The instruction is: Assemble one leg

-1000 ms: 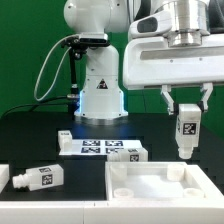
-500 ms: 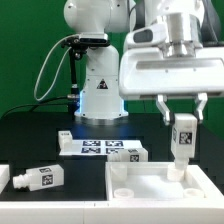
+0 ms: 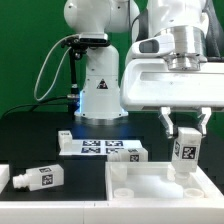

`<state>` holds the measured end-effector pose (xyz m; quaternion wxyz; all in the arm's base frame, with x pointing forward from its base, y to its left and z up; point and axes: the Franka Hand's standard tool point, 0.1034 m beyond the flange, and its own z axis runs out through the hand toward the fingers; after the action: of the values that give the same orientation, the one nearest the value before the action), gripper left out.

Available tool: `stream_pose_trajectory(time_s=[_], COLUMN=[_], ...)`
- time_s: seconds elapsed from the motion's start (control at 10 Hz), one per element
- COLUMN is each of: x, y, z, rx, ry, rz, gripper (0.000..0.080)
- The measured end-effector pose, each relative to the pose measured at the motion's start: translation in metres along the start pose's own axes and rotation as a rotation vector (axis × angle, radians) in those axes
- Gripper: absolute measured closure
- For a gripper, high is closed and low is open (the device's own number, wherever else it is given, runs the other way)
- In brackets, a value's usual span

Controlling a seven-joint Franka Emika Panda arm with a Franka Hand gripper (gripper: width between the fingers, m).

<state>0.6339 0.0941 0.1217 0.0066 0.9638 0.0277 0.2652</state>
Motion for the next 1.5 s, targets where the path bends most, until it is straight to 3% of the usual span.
stream_pose_trajectory(time_s=[0.3,1.3,1.5], x=[-0.001,-0.024,-0.024], y=[-0.016,-0.023,-0.022], z=[0.005,0.023,0.025], rx=[0.017,0.017,0.015], ry=[0.044,0.010,0.051], rz=[-0.001,-0.030,-0.035], gripper=[0.0514,0.0514,0.0514])
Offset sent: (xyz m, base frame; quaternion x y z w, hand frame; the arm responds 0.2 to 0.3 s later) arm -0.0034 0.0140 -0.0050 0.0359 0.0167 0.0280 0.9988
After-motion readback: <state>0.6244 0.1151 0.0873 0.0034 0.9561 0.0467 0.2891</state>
